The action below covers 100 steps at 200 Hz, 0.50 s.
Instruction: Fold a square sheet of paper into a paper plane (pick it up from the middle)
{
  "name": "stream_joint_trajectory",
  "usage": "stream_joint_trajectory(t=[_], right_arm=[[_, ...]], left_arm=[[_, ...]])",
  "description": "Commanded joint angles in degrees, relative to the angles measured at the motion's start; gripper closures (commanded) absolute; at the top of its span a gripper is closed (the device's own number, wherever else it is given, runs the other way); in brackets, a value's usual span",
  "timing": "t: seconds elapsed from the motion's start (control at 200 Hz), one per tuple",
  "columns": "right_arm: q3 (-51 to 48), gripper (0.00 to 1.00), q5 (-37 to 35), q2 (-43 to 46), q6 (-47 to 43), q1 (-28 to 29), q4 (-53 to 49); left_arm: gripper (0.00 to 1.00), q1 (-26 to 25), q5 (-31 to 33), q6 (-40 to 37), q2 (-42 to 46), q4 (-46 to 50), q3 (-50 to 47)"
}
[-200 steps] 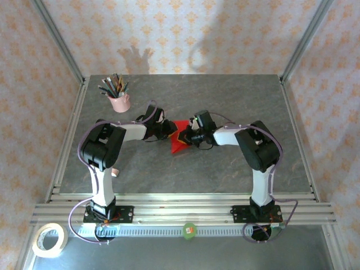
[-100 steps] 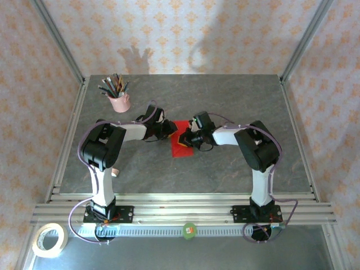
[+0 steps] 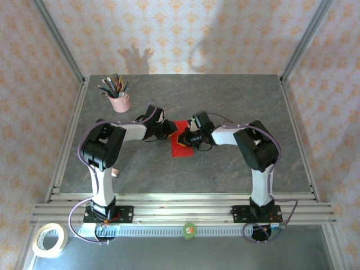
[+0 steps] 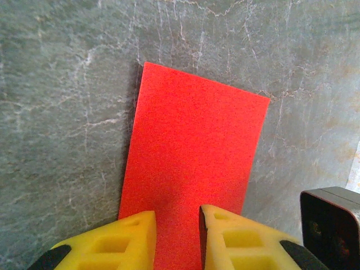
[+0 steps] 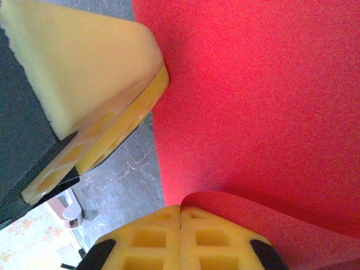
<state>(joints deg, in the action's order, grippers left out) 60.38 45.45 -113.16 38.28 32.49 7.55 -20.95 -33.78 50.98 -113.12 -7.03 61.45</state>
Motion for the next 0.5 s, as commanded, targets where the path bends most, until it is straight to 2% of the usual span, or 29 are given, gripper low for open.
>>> stream_joint_trajectory(t=[0.0,0.325,0.495], right_arm=[[0.95,0.97,0.16,-0.77,-0.07,0.57,1.21],[0.88,0.97,-1.04,-1.26,1.44,0.56,3.07],[0.92,0.97,-2.38,-1.36,1.44,0.58,2.35]], left_arm=[[0.74,-1.25,0.77,0.31,-3.55,1.51,-0.96],[0.82,-1.27,2.91,0.42,-2.81,2.50,-1.42],[0.83,-1.28,3.37,0.34,-2.70,2.93,-1.25]])
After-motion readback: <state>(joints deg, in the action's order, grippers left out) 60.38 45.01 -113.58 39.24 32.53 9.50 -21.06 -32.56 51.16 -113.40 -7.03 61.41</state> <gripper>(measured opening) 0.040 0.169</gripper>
